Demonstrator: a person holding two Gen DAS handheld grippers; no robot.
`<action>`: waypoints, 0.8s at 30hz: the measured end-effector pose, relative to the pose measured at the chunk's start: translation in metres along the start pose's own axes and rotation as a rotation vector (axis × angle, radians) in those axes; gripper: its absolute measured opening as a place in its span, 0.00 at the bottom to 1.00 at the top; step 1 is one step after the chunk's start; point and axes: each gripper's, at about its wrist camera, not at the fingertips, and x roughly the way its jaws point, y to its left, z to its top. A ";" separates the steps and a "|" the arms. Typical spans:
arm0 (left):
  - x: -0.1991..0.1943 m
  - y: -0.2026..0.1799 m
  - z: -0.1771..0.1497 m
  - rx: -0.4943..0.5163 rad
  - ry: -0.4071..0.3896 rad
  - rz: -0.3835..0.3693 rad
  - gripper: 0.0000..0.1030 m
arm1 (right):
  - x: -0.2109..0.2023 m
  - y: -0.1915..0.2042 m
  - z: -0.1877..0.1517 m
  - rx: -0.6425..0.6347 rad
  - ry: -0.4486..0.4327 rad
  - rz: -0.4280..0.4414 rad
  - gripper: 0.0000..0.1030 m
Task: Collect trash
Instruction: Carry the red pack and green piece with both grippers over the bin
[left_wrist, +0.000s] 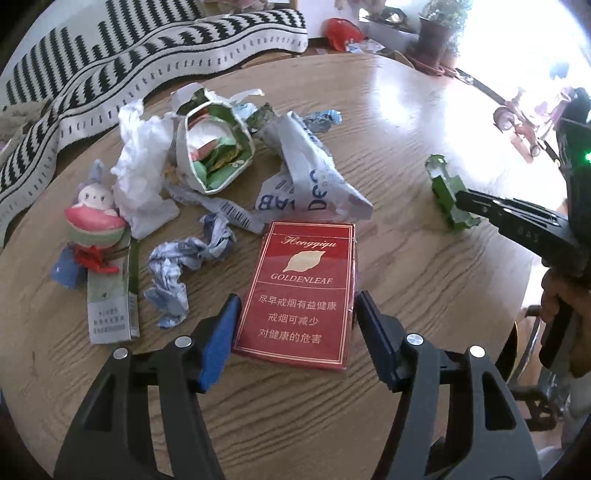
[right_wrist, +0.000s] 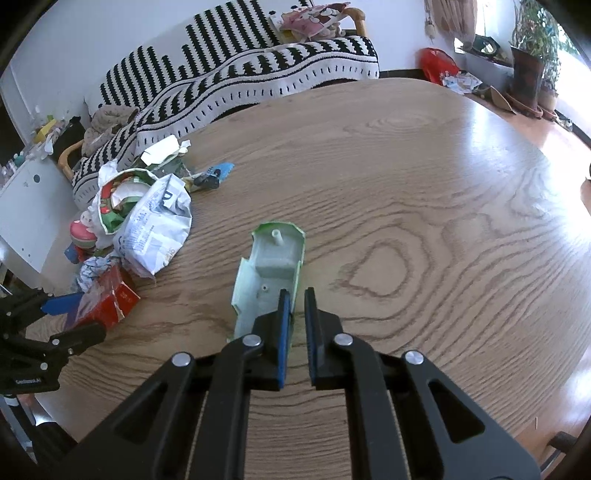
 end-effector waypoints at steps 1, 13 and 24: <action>-0.001 0.002 -0.002 -0.011 -0.001 0.000 0.61 | 0.000 -0.001 0.000 0.006 -0.001 0.004 0.06; -0.031 0.007 0.001 -0.070 -0.072 0.027 0.60 | -0.028 0.005 0.009 0.001 -0.046 0.022 0.04; -0.080 -0.051 -0.004 -0.003 -0.145 -0.028 0.60 | -0.136 -0.018 -0.021 -0.018 -0.171 0.003 0.04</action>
